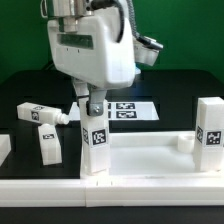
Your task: Assemble desk
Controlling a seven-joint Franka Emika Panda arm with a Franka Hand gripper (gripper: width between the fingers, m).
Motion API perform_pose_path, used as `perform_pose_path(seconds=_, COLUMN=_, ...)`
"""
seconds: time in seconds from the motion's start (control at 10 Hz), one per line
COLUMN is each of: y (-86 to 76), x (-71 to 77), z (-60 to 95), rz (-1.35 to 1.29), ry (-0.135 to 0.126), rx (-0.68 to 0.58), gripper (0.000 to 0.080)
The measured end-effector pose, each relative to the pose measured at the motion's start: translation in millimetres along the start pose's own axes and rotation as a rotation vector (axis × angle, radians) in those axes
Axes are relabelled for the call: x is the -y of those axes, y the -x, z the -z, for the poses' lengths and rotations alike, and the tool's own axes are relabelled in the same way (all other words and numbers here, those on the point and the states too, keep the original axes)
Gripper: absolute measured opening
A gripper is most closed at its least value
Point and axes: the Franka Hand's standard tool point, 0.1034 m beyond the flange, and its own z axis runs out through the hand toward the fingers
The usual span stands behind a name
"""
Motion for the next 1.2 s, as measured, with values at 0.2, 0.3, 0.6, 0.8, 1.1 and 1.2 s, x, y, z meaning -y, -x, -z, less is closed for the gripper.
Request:
perform_pose_path(seconds=0.2, y=3.1, x=-1.2, z=-0.8, rz=-0.401, ry=-0.005, rx=0.028, gripper=0.0284)
perform_pose_path(seconds=0.3, y=5.0, x=-0.8, z=-1.0, rz=-0.527, ry=-0.009, rx=0.040, gripper=0.0284)
perform_pose_path(seconds=0.6, y=10.0, x=1.3, z=-1.5, rz=-0.278, ry=-0.012, rx=0.031, gripper=0.0294)
perform_pose_path(seconds=0.8, y=18.8, x=3.7, z=-2.1, rz=0.101, ry=-0.007, rx=0.042, gripper=0.0607)
perform_pose_path(seconds=1.1, y=20.0, x=2.6, z=-2.9, rz=0.324, ry=-0.005, rx=0.048, gripper=0.0636)
perform_pose_path(seconds=1.2, y=17.8, x=3.5, z=-1.2, rz=0.488, ry=0.000, rx=0.038, gripper=0.0647)
